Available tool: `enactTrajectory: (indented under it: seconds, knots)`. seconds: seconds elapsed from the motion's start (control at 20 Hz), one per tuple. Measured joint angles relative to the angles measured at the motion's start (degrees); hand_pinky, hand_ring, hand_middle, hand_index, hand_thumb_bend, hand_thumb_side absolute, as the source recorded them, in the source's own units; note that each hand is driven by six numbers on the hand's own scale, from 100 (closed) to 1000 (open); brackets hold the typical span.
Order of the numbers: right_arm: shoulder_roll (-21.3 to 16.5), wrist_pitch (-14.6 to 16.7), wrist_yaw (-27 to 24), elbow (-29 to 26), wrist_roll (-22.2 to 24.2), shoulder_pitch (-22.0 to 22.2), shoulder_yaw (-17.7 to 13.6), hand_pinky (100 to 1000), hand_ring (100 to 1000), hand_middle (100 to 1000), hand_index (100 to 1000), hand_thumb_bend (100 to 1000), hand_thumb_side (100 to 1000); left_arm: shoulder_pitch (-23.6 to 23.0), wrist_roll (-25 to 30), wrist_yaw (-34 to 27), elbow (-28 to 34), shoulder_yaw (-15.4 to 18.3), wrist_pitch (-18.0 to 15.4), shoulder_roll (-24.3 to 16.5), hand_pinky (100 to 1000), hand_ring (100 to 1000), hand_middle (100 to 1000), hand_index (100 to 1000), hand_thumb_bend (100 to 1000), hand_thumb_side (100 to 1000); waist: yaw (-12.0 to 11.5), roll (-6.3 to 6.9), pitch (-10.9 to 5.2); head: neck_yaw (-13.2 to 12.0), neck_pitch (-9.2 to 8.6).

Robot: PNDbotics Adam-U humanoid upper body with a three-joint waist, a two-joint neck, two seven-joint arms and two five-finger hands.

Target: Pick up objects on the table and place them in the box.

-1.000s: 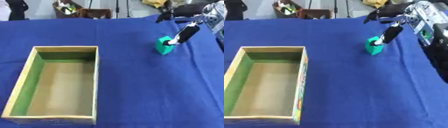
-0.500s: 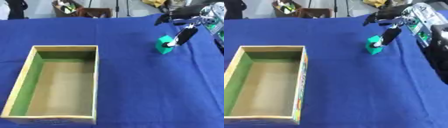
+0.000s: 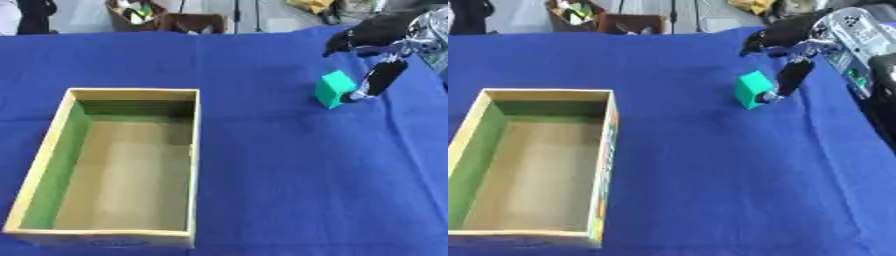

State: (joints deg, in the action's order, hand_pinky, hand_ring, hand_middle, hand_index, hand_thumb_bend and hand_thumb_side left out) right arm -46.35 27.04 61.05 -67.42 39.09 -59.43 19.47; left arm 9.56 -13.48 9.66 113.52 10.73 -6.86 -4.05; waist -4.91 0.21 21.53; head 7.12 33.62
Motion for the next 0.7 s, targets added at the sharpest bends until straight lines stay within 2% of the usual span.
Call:
enactTrajectory:
  seconds: [0.2, 0.55, 0.7]
  knots:
    - [0.0, 0.3, 1.1, 0.6, -0.3, 0.0, 0.0, 798, 909, 953, 1000, 425, 605, 0.0, 0.2, 0.0, 0.0, 0.0, 0.0, 0.0, 100, 358, 423, 502, 100, 880, -0.2, 0.02, 0.34, 0.5, -0.28]
    - [0.1, 1.8, 2.5, 2.9, -1.8, 0.5, 0.3, 793, 900, 939, 1000, 413, 578, 0.1, 0.4, 0.3, 0.0, -0.3, -0.2, 0.0, 100, 359, 424, 502, 100, 881, -0.6, 0.34, 0.96, 0.9, -0.81]
    - [0.3, 2.5, 3.2, 4.0, -2.5, 0.5, 0.3, 785, 888, 911, 1000, 375, 556, 0.1, 0.5, 0.3, 0.0, -0.3, -0.3, 0.0, 100, 359, 425, 502, 100, 881, -0.7, 0.36, 1.16, 1.0, -0.97]
